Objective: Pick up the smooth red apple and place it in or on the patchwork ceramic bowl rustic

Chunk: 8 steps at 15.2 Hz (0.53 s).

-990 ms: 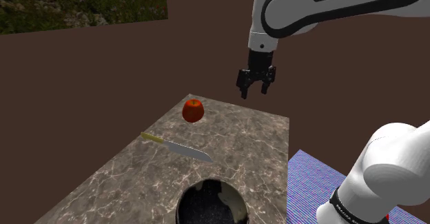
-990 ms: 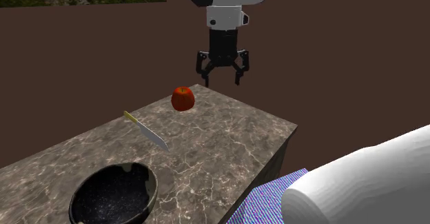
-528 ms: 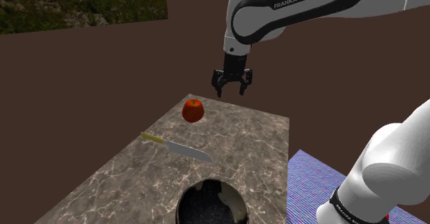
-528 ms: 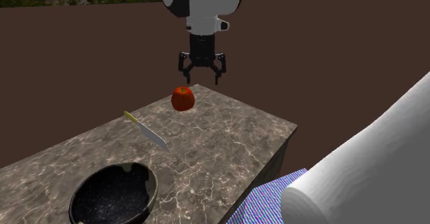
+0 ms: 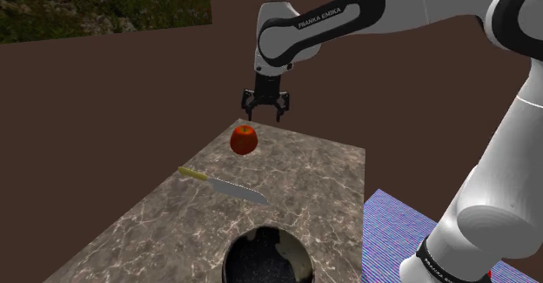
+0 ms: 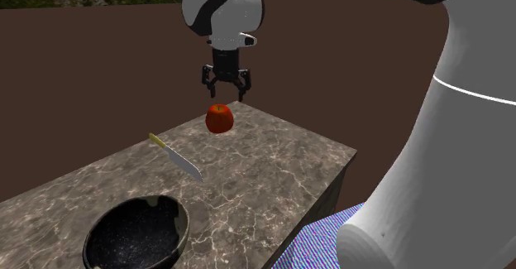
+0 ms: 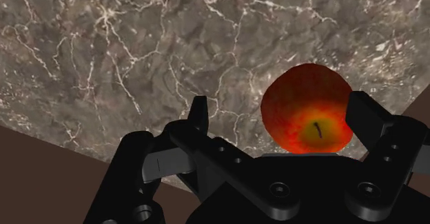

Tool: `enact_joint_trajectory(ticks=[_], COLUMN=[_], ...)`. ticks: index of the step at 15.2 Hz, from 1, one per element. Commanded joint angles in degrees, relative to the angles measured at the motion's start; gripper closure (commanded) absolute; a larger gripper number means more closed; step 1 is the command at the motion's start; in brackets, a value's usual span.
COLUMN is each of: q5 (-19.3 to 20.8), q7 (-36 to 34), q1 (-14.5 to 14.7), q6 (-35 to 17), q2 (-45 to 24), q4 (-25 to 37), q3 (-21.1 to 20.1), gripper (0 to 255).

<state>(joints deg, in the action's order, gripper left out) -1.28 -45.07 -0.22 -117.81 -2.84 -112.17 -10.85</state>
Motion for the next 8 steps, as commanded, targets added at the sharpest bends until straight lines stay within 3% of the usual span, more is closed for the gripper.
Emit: enact_joint_trajectory(ticks=[1,6,8], q5=[1.0,3.1,3.2], q7=[-3.7,-11.5,-11.7], q1=[0.3,1.3,1.4], q6=[-0.1,0.1,-0.5], q2=[-4.4,-15.4,-15.9], q4=[4.9,17.3,17.3], q3=[0.0,1.1,1.2], gripper=[0,0,0])
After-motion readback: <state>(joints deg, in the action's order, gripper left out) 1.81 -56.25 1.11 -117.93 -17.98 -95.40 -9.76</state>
